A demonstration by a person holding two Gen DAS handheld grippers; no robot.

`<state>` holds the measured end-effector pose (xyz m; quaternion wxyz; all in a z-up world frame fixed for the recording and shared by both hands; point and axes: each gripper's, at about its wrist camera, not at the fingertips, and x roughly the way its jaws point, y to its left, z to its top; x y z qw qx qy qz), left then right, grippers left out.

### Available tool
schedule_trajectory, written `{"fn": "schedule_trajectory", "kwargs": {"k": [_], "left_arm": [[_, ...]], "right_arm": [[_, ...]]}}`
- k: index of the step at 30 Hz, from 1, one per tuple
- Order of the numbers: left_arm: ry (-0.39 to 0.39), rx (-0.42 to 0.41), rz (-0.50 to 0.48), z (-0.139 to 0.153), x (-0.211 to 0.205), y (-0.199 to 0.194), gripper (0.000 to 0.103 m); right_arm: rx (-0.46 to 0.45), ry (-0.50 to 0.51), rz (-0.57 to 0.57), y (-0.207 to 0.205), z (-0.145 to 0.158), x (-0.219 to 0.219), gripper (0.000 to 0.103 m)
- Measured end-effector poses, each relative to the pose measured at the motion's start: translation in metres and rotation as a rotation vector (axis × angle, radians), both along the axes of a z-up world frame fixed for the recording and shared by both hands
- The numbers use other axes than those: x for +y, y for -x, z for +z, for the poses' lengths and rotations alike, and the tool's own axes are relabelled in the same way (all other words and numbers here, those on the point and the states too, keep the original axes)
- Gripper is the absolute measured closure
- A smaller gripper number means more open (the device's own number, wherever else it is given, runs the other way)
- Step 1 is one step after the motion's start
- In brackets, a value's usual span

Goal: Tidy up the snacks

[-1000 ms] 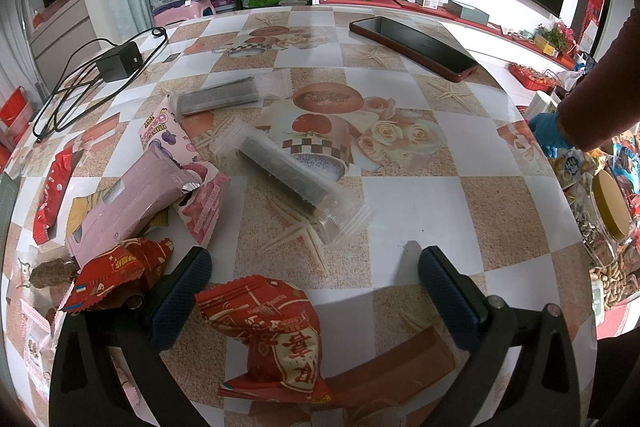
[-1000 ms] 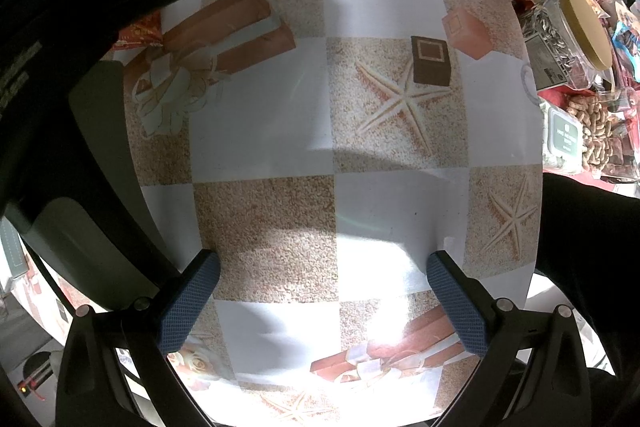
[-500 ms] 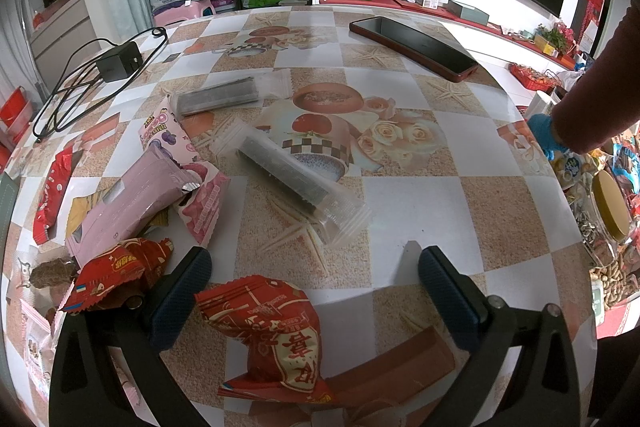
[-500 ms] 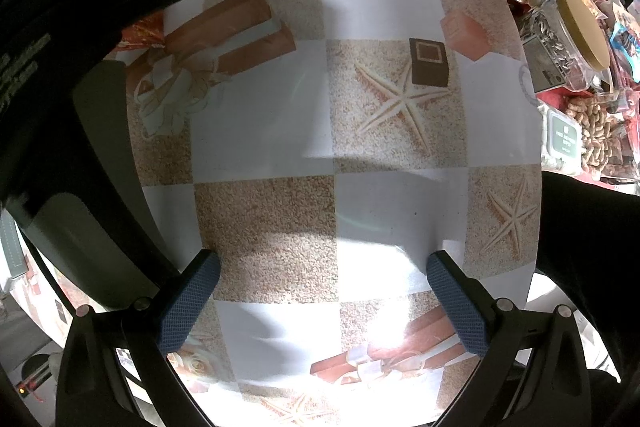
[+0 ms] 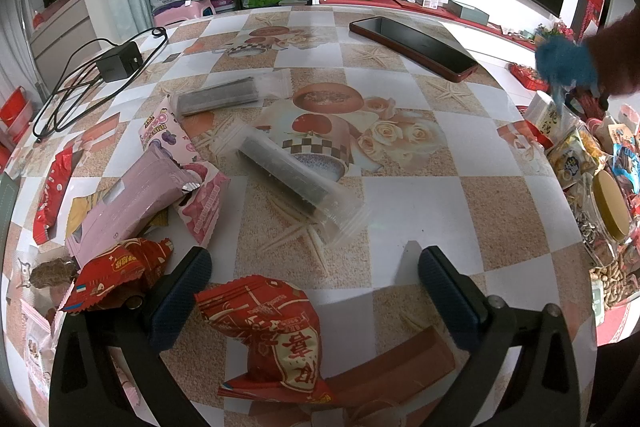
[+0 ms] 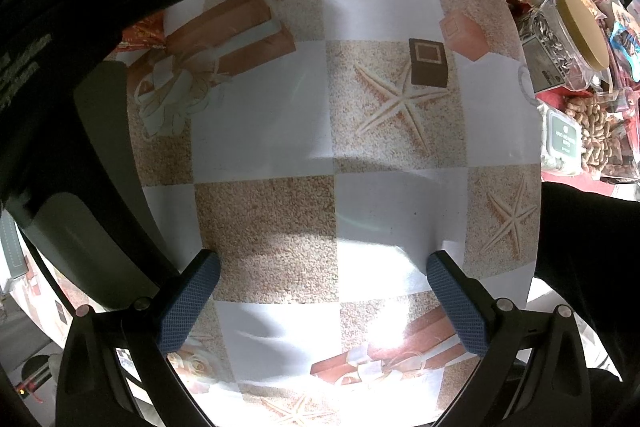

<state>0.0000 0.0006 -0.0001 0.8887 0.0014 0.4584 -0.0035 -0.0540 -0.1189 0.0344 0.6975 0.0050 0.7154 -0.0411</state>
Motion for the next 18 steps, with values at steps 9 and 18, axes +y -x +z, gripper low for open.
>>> {"fn": "schedule_trajectory", "kwargs": {"k": [9, 18], "left_arm": [[0.000, 0.000, 0.000, 0.0000, -0.0001, 0.0000, 0.000], [0.000, 0.000, 0.000, 0.0000, 0.0003, 0.0000, 0.000]], "right_arm": [[-0.004, 0.000, 0.001, 0.0003, 0.0002, -0.0001, 0.000], [-0.013, 0.000, 0.001, 0.0027, 0.0003, -0.0011, 0.000]]}}
